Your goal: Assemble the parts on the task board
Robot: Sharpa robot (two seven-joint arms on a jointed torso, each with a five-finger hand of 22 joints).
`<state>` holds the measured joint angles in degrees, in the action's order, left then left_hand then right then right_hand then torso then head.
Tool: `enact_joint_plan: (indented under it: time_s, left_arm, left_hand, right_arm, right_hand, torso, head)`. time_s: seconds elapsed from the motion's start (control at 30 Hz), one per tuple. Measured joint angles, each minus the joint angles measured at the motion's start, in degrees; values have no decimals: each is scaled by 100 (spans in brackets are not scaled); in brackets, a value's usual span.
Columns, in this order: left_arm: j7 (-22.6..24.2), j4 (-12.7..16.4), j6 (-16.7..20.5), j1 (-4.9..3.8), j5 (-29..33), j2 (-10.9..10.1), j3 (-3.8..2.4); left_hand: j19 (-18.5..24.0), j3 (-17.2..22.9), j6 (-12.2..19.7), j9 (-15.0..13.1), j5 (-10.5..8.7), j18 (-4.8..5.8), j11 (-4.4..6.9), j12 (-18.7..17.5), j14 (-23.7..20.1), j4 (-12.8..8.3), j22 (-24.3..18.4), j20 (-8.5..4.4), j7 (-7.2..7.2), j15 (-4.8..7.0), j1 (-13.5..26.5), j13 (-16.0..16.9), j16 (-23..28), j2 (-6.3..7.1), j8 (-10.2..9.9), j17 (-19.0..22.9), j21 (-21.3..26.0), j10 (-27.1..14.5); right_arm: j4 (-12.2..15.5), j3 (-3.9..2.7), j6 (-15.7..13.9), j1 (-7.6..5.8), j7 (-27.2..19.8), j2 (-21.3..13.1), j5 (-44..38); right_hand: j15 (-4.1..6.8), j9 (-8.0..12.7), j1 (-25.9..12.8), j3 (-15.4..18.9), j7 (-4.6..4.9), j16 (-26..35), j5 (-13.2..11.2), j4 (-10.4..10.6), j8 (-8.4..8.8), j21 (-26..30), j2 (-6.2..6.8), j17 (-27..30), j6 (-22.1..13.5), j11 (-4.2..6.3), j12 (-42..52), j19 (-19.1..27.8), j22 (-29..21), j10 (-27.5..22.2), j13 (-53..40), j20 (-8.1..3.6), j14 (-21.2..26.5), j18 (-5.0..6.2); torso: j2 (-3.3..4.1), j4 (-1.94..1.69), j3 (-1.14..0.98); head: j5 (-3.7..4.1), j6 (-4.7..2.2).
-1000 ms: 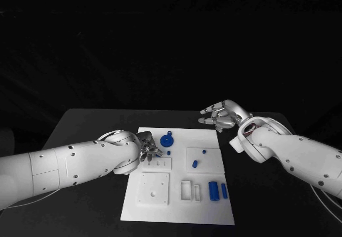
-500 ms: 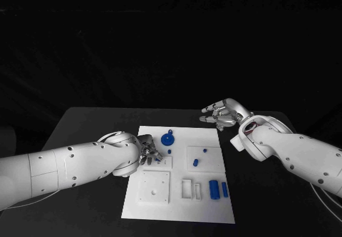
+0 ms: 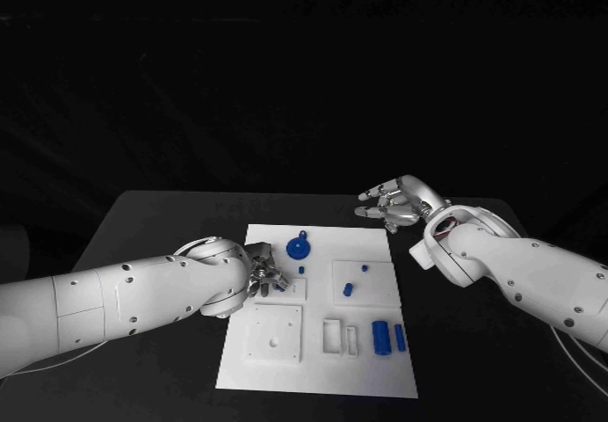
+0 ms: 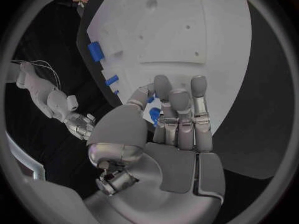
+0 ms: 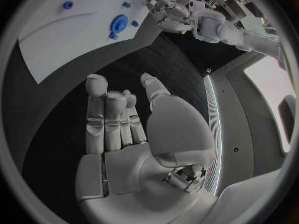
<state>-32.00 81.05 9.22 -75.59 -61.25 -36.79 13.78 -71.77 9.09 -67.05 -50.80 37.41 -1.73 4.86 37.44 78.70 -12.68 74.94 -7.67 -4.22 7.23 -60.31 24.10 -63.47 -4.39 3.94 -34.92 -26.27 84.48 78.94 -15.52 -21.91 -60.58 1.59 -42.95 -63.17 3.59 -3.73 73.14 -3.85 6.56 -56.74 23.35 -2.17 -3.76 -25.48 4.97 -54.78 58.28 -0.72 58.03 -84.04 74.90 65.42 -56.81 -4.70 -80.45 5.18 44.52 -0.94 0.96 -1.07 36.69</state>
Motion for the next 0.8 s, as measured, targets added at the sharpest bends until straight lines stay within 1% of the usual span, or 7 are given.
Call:
enact_joint_plan:
  time_s: [0.27,0.37,0.67,0.7,0.73,0.8]
  left_arm:
    - [-2,-1,2,11,-8,-5,-5]
    - [-2,0,-1,12,-8,-7,-6]
    - [-2,-4,-19,15,-3,-11,-8]
    - [-2,-4,-22,15,-2,-11,-9]
    - [-2,-5,-24,15,-1,-11,-10]
    - [0,-9,-30,14,1,-11,-12]
  left_hand:
    - [0,0,-10,21,0,0,0,0,0,0,-1,0,6,-2,0,6,-38,0,-1,-6,23,0]
    - [0,0,-11,26,-1,0,0,0,0,0,-1,0,6,-3,0,6,-38,0,0,-6,23,0]
    - [1,0,-16,36,-33,0,-1,0,8,0,-2,0,10,-11,0,6,-38,0,12,-5,23,-1]
    - [1,0,-18,64,-34,0,-1,0,8,-1,-2,0,12,-11,0,8,-38,0,12,-5,35,-1]
    - [1,0,-20,151,-44,0,-1,0,8,-1,-2,0,14,-12,0,13,-38,0,24,-5,48,0]
    - [1,0,-22,426,-87,0,-1,0,9,-1,-2,0,14,-12,0,13,-38,0,57,2,48,0]
  right_arm:
    - [-10,0,4,0,2,4,1]
    - [-11,0,4,0,3,5,2]
    - [-15,0,5,0,6,5,3]
    - [-15,0,5,0,7,5,3]
    - [-15,0,5,0,7,5,3]
    - [-15,0,6,0,8,4,3]
  right_hand:
    - [0,0,0,-13,-3,0,0,-13,0,0,0,0,2,0,0,0,0,0,0,0,0,-1]
    - [0,0,0,-37,-3,0,0,-37,0,0,0,5,3,21,0,0,1,-21,9,0,0,-1]
    - [0,0,0,-37,-8,0,0,-37,0,0,0,5,6,21,0,0,4,-21,9,0,0,-1]
    - [0,0,0,-37,-8,0,0,-37,0,0,0,5,5,21,0,0,4,-21,9,0,0,-1]
    - [0,0,0,-37,-8,0,0,-37,0,0,0,5,5,21,0,0,4,-21,9,0,0,-2]
    - [0,0,0,-37,-8,0,0,-37,0,0,0,5,5,21,0,0,4,-21,8,0,0,-2]
  torso:
    - [4,0,-2]
    - [5,0,-2]
    - [5,-7,1]
    - [5,-7,1]
    - [6,-7,1]
    - [5,-7,1]
  head:
    - [8,16]
    - [15,21]
    - [7,37]
    - [7,40]
    - [7,42]
    - [4,46]
